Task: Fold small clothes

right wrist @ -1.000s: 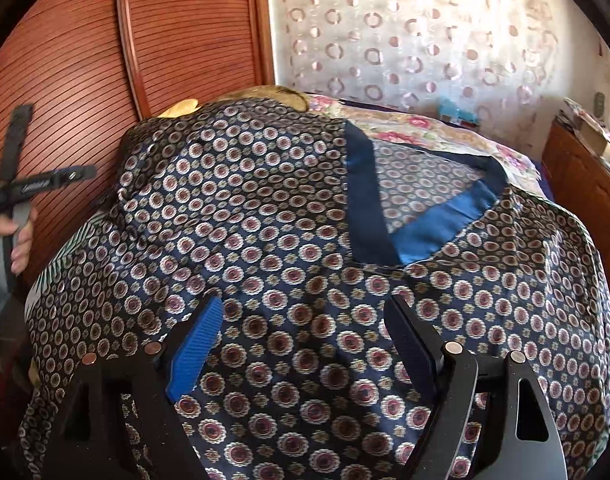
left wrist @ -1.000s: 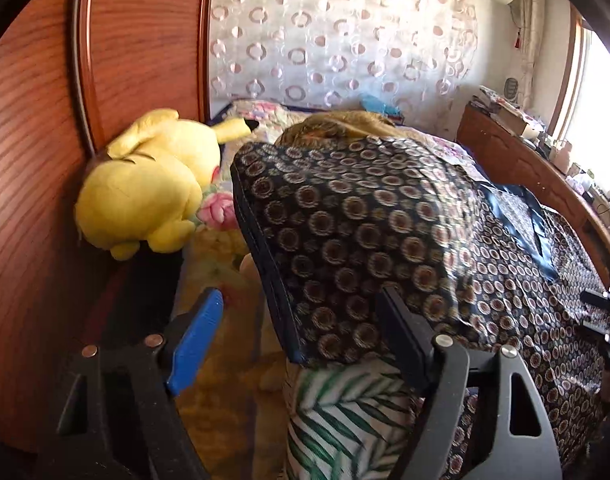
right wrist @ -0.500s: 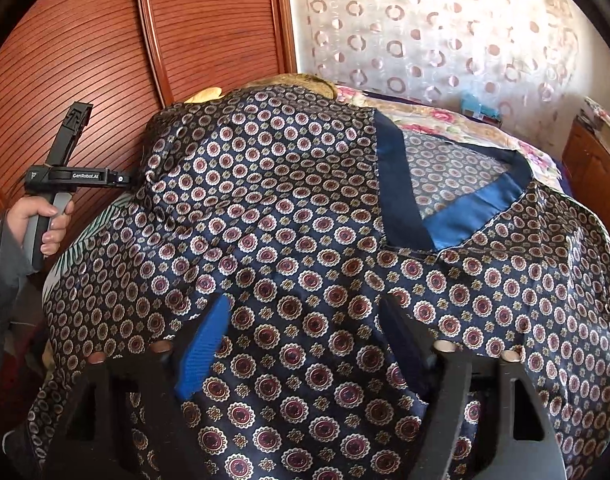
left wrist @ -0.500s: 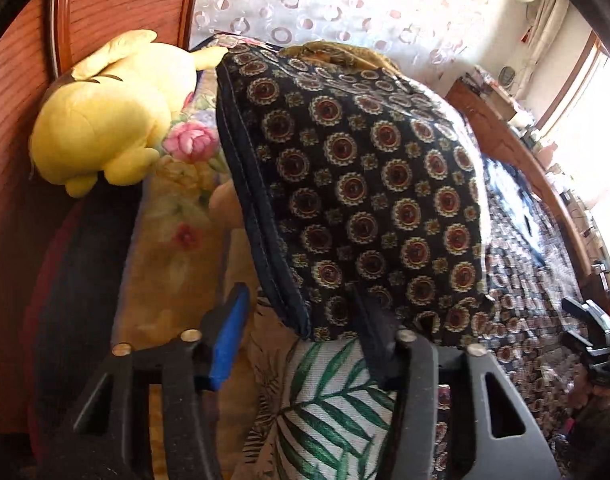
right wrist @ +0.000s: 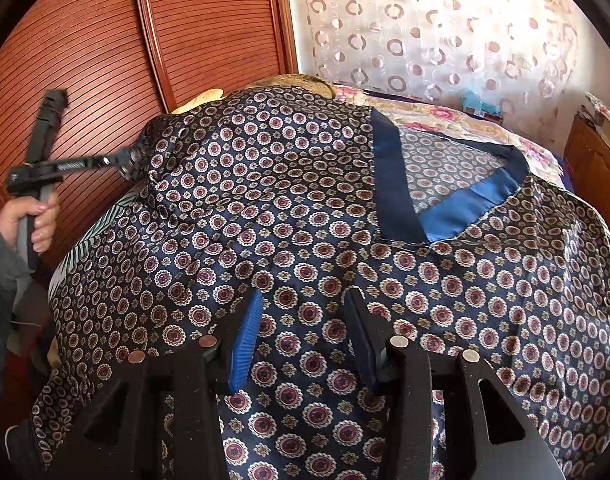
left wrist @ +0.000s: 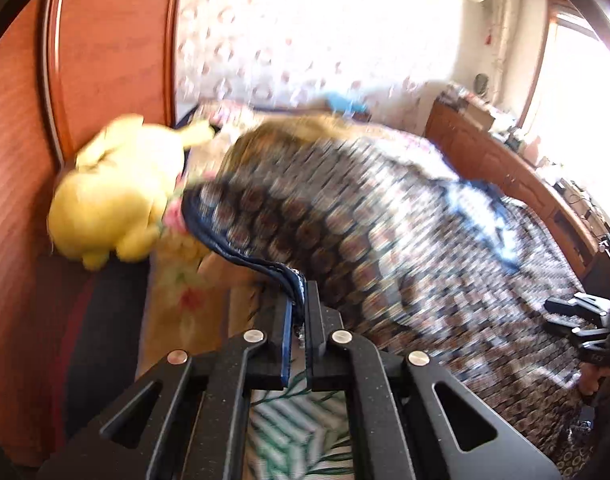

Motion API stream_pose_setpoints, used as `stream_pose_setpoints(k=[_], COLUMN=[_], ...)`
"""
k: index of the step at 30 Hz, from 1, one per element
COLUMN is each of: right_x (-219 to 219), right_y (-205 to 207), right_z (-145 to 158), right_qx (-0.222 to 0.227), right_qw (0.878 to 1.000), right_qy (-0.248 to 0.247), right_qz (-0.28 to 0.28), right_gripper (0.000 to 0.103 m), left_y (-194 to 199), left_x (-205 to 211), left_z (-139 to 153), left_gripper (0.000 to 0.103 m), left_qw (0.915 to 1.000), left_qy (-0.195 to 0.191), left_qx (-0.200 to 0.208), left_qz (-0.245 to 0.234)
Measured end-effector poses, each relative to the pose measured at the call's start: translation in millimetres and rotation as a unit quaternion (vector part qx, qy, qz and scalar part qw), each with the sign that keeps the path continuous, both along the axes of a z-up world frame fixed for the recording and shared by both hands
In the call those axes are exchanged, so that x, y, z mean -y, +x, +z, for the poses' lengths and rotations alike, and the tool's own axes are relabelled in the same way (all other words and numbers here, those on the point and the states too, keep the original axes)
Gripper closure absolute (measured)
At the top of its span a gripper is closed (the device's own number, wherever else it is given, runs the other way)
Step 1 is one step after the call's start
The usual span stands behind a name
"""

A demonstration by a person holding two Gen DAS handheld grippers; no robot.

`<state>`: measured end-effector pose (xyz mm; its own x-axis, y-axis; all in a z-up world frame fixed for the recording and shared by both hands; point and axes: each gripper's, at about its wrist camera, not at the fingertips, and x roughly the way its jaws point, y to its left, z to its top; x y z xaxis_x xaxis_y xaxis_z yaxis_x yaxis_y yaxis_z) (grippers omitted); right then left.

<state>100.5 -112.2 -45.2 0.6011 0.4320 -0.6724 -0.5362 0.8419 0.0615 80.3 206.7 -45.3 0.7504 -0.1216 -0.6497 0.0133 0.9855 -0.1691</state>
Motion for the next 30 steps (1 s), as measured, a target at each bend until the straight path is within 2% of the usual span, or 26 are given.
stream_pose_setpoints(k=[4, 8, 14, 18, 21, 26, 30], right_x=[9.7, 21.8, 35.1, 40.3, 38.5, 25.4, 16.7], right_y=[-4.9, -7.1, -14.2, -15.6, -11.1, 0.6, 4.3], right_z=[5.2, 8.4, 11.2, 10.9, 10.5, 7.3, 11.9], right_qx=[0.005, 0.008, 0.009, 0.007, 0.003, -0.002, 0.001], right_qw=[1.000, 1.000, 0.999, 0.999, 0.999, 1.000, 1.000], right_qy=[0.009, 0.009, 0.012, 0.012, 0.008, 0.004, 0.005], right_qz=[-0.006, -0.018, -0.028, -0.033, -0.033, -0.027, -0.020], right_gripper=[0.059, 0.059, 0.059, 0.059, 0.059, 0.059, 0.059], left_y=[5.4, 18.5, 27.3, 22.1, 16.9, 0.8, -7.6], left_x=[32.2, 72.2, 127.6, 138.4, 136.2, 129.9, 131.4], left_z=[31.5, 47.2, 38.6, 30.9, 27.9, 32.0, 40.4], left_gripper=[0.098, 0.098, 0.098, 0.097, 0.089, 0.060, 0.052], left_qw=[0.9988, 0.9958, 0.9903, 0.9909, 0.9913, 0.9909, 0.9898], left_qy=[0.001, -0.001, 0.007, 0.022, 0.020, 0.016, 0.024], left_qx=[0.032, 0.045, 0.029, 0.018, 0.014, 0.029, 0.042], left_qz=[-0.036, -0.080, -0.136, -0.132, -0.129, -0.130, -0.134])
